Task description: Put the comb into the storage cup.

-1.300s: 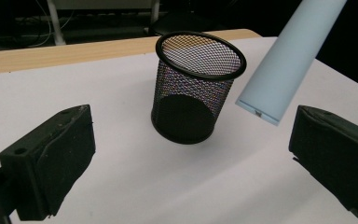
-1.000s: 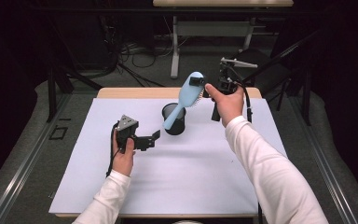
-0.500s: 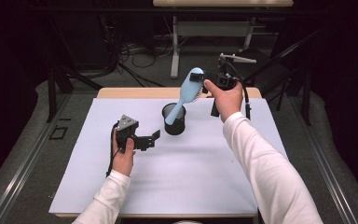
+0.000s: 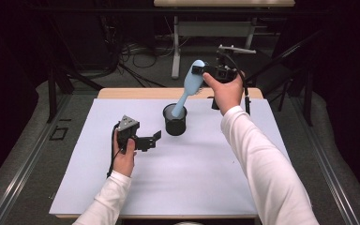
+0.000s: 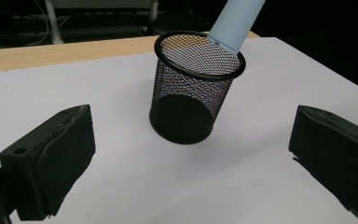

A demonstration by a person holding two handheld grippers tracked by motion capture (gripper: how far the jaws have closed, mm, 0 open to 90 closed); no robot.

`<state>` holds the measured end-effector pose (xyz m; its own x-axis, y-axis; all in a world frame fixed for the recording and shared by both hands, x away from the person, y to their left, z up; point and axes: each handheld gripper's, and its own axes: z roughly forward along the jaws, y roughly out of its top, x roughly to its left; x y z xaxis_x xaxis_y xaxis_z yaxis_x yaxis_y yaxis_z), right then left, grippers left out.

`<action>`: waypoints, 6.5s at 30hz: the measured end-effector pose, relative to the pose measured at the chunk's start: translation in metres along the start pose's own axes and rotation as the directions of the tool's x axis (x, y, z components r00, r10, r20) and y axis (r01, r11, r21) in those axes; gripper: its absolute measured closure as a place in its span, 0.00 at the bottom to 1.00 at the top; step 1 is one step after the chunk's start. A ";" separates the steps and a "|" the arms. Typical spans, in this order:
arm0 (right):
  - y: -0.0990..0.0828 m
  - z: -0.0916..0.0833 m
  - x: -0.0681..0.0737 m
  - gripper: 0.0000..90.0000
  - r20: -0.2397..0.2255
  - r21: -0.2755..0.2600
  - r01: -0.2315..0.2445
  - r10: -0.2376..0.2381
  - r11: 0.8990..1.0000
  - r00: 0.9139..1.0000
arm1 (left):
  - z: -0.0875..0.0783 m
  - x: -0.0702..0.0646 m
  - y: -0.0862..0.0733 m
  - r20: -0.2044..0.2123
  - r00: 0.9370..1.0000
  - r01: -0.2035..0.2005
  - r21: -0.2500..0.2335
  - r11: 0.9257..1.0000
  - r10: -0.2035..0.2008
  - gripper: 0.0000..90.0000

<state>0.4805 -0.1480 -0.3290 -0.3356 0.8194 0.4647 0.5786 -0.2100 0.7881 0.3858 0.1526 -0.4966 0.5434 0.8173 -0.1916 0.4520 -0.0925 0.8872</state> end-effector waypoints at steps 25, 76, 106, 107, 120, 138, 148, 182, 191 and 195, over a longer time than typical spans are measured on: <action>-0.027 0.038 0.035 0.59 0.089 0.014 0.244 -0.244 0.970 0.966 | 0.000 0.001 0.000 0.005 1.000 0.003 0.002 1.000 -0.003 0.01; -0.070 0.075 0.038 0.57 0.135 0.071 0.380 -0.387 0.922 0.912 | 0.002 0.002 -0.001 0.005 1.000 0.005 0.008 1.000 -0.005 0.01; -0.078 0.082 0.036 0.52 0.127 0.062 0.389 -0.394 0.919 0.910 | 0.003 0.001 -0.001 0.006 1.000 0.000 0.012 1.000 0.000 0.01; -0.078 0.082 0.035 0.52 0.127 0.062 0.390 -0.395 0.919 0.910 | 0.003 0.001 -0.001 0.006 1.000 0.001 0.012 1.000 -0.001 0.01; -0.077 0.082 0.034 0.44 0.133 0.056 0.381 -0.385 0.923 0.913 | 0.003 0.001 -0.001 0.005 1.000 0.001 0.012 1.000 -0.001 0.01; -0.072 0.078 0.034 0.28 0.126 0.013 0.363 -0.361 0.932 0.924 | 0.003 0.002 -0.002 0.001 1.000 0.001 0.017 1.000 -0.001 0.01; -0.068 0.071 0.037 0.26 0.116 0.008 0.374 -0.372 0.928 0.921 | 0.004 0.001 -0.002 0.001 1.000 -0.001 0.018 1.000 0.001 0.01; -0.053 0.030 0.032 0.20 0.065 -0.010 0.411 -0.409 0.912 0.910 | 0.003 0.003 -0.001 -0.001 1.000 0.003 0.015 1.000 -0.003 0.01; -0.049 0.017 0.025 0.08 0.064 0.043 0.417 -0.419 0.908 0.906 | 0.002 0.004 -0.001 -0.005 1.000 0.008 0.013 1.000 -0.008 0.01; -0.049 0.011 0.022 0.00 0.049 0.045 0.424 -0.426 0.905 0.904 | 0.001 0.006 -0.001 -0.008 1.000 0.017 0.010 1.000 -0.016 0.01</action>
<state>0.4524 -0.1137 -0.3617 -0.5134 0.8557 0.0649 0.4146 0.1811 0.8918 0.3895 0.1570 -0.4988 0.5300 0.8234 -0.2027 0.4677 -0.0844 0.8799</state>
